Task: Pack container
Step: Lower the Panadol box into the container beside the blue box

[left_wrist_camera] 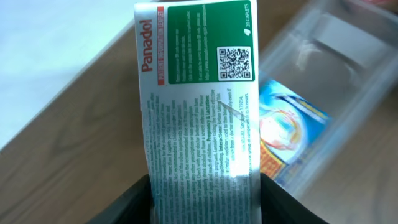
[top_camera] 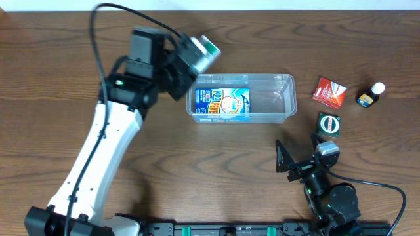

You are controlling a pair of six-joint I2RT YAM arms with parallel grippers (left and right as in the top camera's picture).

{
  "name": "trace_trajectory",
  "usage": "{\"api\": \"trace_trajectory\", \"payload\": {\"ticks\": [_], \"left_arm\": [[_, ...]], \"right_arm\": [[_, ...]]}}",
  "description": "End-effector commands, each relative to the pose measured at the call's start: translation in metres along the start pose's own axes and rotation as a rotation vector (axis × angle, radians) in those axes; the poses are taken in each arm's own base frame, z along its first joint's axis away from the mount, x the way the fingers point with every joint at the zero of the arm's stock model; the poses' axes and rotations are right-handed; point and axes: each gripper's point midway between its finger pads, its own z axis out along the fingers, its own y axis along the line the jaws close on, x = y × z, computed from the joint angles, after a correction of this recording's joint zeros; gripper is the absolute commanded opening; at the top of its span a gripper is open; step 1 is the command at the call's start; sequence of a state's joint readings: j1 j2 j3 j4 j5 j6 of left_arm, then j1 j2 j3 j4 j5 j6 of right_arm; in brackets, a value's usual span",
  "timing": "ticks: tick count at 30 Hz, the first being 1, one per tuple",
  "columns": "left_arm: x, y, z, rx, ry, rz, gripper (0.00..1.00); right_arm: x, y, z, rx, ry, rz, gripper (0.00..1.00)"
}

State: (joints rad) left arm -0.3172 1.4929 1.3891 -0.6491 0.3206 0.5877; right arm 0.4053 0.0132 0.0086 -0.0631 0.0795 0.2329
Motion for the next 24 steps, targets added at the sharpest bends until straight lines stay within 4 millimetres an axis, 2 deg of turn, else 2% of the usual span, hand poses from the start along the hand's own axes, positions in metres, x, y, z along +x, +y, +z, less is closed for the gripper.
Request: {"api": "trace_trajectory", "payload": {"ticks": [1,7,14,19,24], "left_arm": [[-0.004,-0.024,0.006,0.066,0.014,0.149,0.51],[-0.003,-0.048,0.02,0.126,0.032,0.289,0.51],[0.017,-0.052,0.052,0.186,0.102,0.326,0.51],[0.029,-0.067,0.078,0.294,0.099,0.416,0.51],[0.039,-0.062,0.1,0.303,0.118,0.416,0.51]], "right_arm": [[0.002,0.002,0.0,-0.005,0.005,-0.011,0.99],[0.002,0.002,0.0,-0.005,0.005,-0.011,0.99],[0.002,0.002,0.0,-0.005,0.005,-0.011,0.99],[0.002,0.002,0.0,-0.005,0.005,-0.011,0.99],[0.002,0.002,0.0,-0.005,0.005,-0.011,0.99]]}}
